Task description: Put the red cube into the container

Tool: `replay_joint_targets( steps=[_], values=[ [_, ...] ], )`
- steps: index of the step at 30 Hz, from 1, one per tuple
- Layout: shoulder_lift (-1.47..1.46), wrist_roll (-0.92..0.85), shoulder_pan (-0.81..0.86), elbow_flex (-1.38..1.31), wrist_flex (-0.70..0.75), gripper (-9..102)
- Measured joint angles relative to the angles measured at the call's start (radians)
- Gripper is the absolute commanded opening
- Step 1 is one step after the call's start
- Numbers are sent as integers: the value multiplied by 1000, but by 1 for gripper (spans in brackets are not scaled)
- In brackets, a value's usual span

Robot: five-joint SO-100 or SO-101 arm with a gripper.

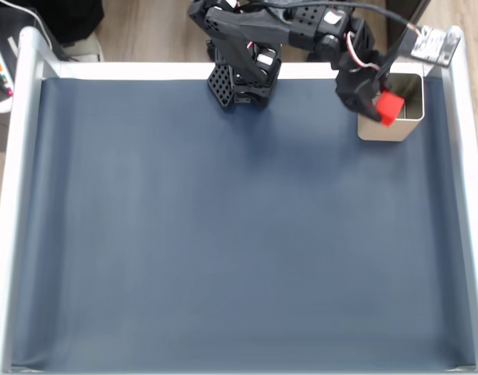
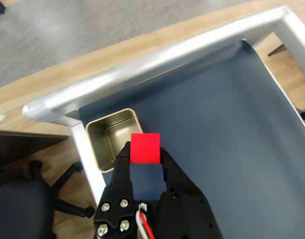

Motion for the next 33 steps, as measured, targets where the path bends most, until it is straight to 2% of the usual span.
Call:
replay_joint_targets(
  steps=[10,33],
  values=[
    [-101,46,-149,-43,-6,0],
    [-279,35,-158,-69,-173,0]
  ],
)
